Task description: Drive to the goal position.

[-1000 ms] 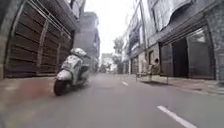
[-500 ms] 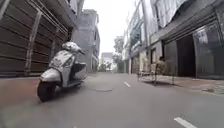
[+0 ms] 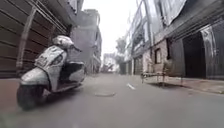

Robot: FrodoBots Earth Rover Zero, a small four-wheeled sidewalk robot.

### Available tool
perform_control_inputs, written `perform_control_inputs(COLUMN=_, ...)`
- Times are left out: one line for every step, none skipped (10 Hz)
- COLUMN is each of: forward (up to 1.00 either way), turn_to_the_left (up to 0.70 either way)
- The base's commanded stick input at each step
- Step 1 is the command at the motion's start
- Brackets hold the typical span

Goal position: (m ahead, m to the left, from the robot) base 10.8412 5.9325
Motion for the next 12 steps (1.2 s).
perform_control_inputs(forward=1.0, turn_to_the_left=0.0)
perform_control_inputs(forward=1.0, turn_to_the_left=0.0)
perform_control_inputs(forward=1.0, turn_to_the_left=0.0)
perform_control_inputs(forward=1.0, turn_to_the_left=0.0)
perform_control_inputs(forward=1.0, turn_to_the_left=0.0)
perform_control_inputs(forward=1.0, turn_to_the_left=0.0)
perform_control_inputs(forward=1.0, turn_to_the_left=0.0)
perform_control_inputs(forward=1.0, turn_to_the_left=0.0)
perform_control_inputs(forward=1.0, turn_to_the_left=0.0)
perform_control_inputs(forward=1.0, turn_to_the_left=0.0)
perform_control_inputs(forward=1.0, turn_to_the_left=0.0)
perform_control_inputs(forward=1.0, turn_to_the_left=0.0)
